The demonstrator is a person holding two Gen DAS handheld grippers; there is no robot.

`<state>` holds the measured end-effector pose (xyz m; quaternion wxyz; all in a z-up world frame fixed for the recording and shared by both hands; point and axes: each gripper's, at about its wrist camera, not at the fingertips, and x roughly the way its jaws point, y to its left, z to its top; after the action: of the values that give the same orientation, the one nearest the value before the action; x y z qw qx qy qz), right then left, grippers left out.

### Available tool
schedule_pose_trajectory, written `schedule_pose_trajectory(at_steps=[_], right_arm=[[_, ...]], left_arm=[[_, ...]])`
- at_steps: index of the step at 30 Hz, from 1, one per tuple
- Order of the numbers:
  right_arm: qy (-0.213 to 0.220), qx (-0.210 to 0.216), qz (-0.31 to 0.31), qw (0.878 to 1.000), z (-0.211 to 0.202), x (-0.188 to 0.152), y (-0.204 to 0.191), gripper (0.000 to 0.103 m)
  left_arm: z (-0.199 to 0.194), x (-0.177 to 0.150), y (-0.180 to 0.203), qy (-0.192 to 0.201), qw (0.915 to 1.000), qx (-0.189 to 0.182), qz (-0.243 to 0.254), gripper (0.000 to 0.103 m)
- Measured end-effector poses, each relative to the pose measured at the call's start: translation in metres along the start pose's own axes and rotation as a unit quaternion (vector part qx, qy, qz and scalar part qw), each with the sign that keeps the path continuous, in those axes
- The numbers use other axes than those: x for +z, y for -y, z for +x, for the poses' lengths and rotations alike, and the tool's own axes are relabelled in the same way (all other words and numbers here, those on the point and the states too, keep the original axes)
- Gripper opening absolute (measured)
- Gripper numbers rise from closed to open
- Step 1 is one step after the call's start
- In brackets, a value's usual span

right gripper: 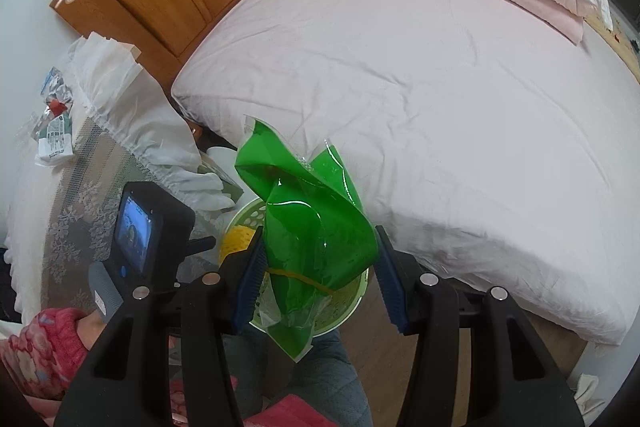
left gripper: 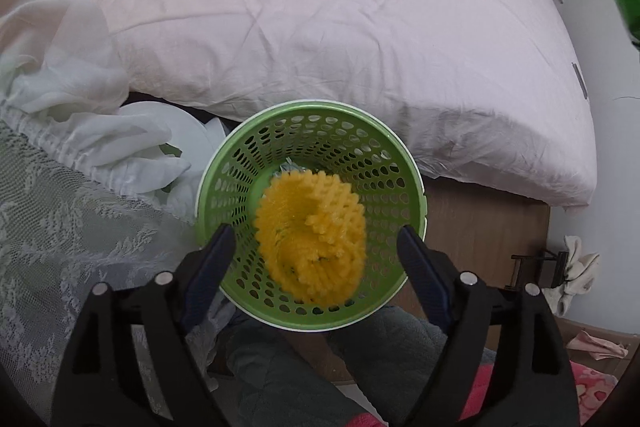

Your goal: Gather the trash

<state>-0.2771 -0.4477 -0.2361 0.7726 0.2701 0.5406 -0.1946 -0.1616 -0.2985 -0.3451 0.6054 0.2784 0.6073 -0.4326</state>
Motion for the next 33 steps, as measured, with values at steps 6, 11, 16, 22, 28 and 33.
schedule_pose_trajectory(at_steps=[6, 11, 16, 22, 28, 33], right_arm=[[-0.003, 0.015, -0.011, 1.0, 0.006, 0.006, -0.01, 0.052], [-0.002, 0.021, -0.017, 1.0, 0.006, 0.008, -0.018, 0.052], [-0.002, 0.02, -0.02, 1.0, 0.003, 0.004, -0.021, 0.052], [-0.004, 0.019, -0.018, 1.0, 0.004, 0.002, -0.019, 0.052], [-0.01, 0.021, -0.023, 0.999, 0.01, 0.0, -0.021, 0.053], [-0.047, 0.025, -0.053, 0.997, 0.049, -0.012, -0.031, 0.053]], left_arm=[[-0.042, 0.0, -0.006, 0.046, 0.9986, 0.012, -0.025, 0.094], [-0.052, 0.001, -0.008, 0.043, 0.9986, 0.002, -0.03, 0.095], [-0.053, -0.002, -0.006, 0.038, 0.9987, 0.0, -0.034, 0.095], [-0.071, -0.006, -0.007, 0.061, 0.997, -0.003, -0.048, 0.095], [-0.107, -0.014, -0.013, 0.1, 0.9929, 0.012, -0.062, 0.095], [-0.166, -0.036, -0.031, 0.154, 0.9829, 0.049, -0.088, 0.095]])
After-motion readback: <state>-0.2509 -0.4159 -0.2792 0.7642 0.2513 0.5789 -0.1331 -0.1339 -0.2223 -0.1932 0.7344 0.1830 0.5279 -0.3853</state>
